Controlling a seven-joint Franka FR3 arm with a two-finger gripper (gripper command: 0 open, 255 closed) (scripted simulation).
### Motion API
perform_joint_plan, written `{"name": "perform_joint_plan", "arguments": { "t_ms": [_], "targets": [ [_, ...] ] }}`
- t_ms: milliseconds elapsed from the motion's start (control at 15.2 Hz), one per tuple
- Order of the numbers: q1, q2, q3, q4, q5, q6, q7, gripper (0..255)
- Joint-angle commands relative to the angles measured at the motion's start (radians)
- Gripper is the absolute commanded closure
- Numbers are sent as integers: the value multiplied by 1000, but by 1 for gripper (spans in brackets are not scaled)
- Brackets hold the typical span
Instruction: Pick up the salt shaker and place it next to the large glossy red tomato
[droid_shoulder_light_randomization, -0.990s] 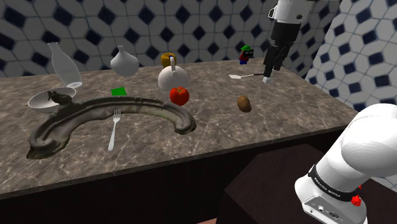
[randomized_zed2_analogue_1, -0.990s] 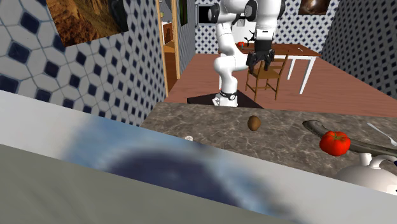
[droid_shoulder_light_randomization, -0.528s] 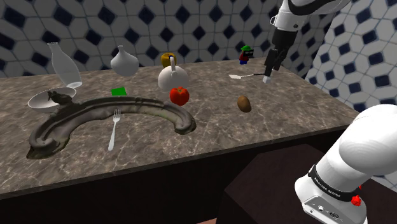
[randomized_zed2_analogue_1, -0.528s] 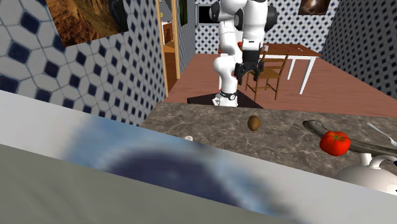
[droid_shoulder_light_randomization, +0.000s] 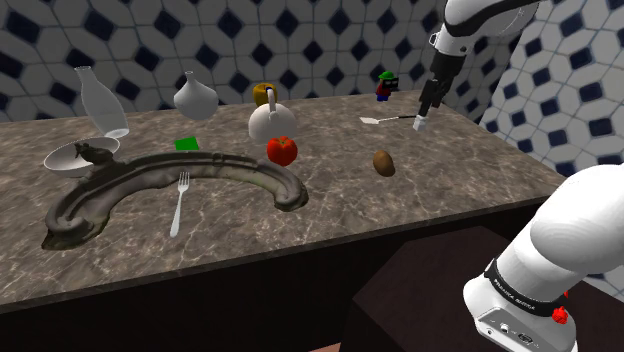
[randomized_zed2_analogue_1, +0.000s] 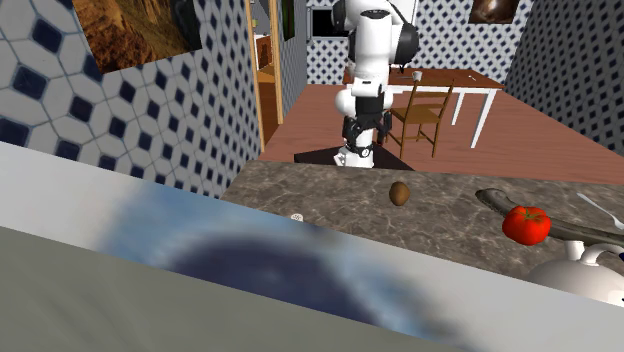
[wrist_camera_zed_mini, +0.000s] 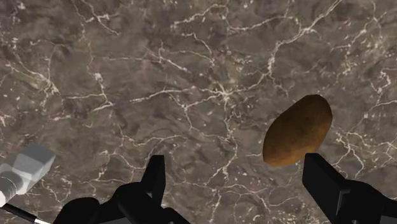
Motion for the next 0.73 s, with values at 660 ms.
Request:
{"name": "perform_joint_plan", "arguments": {
  "t_ms": [660],
  "targets": [
    [-29, 406, -191, 268, 187, 157, -310, 0]
  ]
}}
